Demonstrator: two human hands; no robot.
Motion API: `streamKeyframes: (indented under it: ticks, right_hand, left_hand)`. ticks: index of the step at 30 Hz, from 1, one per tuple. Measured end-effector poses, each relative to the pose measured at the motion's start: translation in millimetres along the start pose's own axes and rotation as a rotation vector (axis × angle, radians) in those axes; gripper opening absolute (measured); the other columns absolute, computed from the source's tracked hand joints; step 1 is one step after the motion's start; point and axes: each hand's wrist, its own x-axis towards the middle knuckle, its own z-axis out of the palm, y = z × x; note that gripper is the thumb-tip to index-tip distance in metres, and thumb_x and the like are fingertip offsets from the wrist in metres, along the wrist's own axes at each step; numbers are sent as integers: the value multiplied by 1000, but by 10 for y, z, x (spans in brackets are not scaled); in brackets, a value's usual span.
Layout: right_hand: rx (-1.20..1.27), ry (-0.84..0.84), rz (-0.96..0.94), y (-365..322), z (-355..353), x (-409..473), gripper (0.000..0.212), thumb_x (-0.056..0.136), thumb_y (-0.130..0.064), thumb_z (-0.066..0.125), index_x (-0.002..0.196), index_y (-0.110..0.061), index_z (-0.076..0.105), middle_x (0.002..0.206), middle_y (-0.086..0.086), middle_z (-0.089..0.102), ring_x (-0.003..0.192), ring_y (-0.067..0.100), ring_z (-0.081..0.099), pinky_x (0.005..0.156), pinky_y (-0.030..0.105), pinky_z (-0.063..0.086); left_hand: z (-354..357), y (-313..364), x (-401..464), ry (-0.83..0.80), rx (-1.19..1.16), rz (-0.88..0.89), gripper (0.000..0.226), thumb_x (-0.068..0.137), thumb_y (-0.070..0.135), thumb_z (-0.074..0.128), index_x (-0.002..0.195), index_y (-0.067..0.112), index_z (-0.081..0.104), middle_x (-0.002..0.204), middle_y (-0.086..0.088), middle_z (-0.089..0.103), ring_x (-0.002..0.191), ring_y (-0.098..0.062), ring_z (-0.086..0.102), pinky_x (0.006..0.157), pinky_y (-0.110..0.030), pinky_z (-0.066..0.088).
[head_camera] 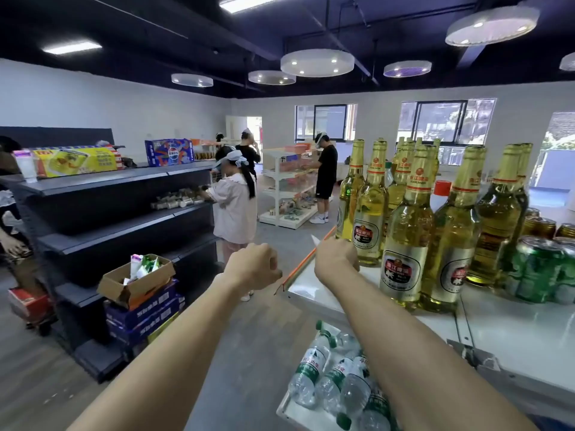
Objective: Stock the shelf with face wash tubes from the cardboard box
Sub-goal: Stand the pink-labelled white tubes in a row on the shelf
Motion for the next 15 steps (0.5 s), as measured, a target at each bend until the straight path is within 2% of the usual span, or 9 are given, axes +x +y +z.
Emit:
streamKeyframes:
  ticks: [3,6,10,15]
  right_hand:
    - [28,-72,45,67,107,41,53,88,0,53,140,-11,52,123,12,62,107,33,65,63,43,58]
    - [16,-50,35,114,140,47,41,92,-4,53,132,-8,58,128,11,59,116,29,59,76,38,60]
    - [29,-3,30,180,86,43,33,90,-10,54,121,-14,64,117,4,66,104,24,65,69,29,53]
    - [217,124,72,191,-11,-88,29,89,-11,59,118,-11,62,113,6,66,106,26,65,67,30,44]
  left_hand:
    - [-51,-141,-38,5,17,-50,12,81,33,66,84,22,69,88,1,68,79,-21,63,65,-28,42]
    - [-54,-244,-28,11,22,-71,11,83,32,65,81,22,67,85,2,63,79,-21,61,65,-27,40]
    - [-44,-277,-40,4,23,-52,11,84,33,65,82,22,67,84,2,62,79,-22,61,66,-27,40]
    - [-196,-360,-91,15,22,-61,13,84,32,63,85,20,69,85,1,61,79,-22,59,66,-28,40]
